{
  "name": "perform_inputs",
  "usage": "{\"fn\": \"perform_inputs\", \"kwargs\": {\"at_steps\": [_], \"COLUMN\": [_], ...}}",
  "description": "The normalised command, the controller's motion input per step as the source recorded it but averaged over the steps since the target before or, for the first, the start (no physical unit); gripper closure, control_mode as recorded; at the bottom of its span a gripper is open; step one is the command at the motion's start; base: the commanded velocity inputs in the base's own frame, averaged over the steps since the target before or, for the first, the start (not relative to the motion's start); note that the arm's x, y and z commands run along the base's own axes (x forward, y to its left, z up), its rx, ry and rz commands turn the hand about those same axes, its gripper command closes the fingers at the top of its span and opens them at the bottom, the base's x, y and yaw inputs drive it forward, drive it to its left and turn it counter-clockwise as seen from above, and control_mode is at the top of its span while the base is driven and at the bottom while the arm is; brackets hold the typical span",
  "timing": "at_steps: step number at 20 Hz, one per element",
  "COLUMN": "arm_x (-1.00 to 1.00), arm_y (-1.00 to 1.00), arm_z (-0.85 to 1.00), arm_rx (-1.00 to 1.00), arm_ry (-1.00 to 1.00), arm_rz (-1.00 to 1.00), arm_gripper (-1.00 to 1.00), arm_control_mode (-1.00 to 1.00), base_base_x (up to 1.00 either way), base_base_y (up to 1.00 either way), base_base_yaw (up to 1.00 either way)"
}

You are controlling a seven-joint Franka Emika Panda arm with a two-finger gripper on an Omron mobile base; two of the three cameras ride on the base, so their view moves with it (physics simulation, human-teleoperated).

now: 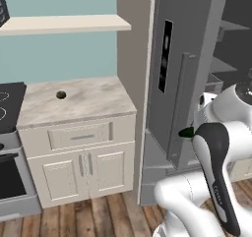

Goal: Place the beer on the top shelf of the fridge to keep it out of children's reach, and place the cucumber and squash on lower shelves for easy access.

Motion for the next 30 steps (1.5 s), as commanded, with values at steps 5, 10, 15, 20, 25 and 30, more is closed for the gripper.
{"fn": "perform_inputs", "kwargs": {"at_steps": [5, 10, 15, 20, 25, 30], "arm_x": [0.0, 0.0, 0.0, 0.0, 0.0, 0.0], "arm_y": [0.0, 0.0, 0.0, 0.0, 0.0, 0.0], "arm_z": [0.0, 0.0, 0.0, 0.0, 0.0, 0.0], "arm_rx": [0.0, 0.0, 0.0, 0.0, 0.0, 0.0], "arm_ry": [0.0, 0.0, 0.0, 0.0, 0.0, 0.0], "arm_rz": [0.0, 0.0, 0.0, 0.0, 0.0, 0.0], "arm_gripper": [1.0, 1.0, 1.0, 1.0, 1.0, 1.0], "arm_control_mode": [1.0, 1.0, 1.0, 1.0, 1.0, 1.0], "base_base_x": [0.0, 0.0, 0.0, 0.0, 0.0, 0.02], "base_base_y": [-0.63, -0.6, -0.61, -0.61, -0.56, -0.41], "base_base_yaw": [0.0, 0.0, 0.0, 0.01, 0.02, 0.04]}}
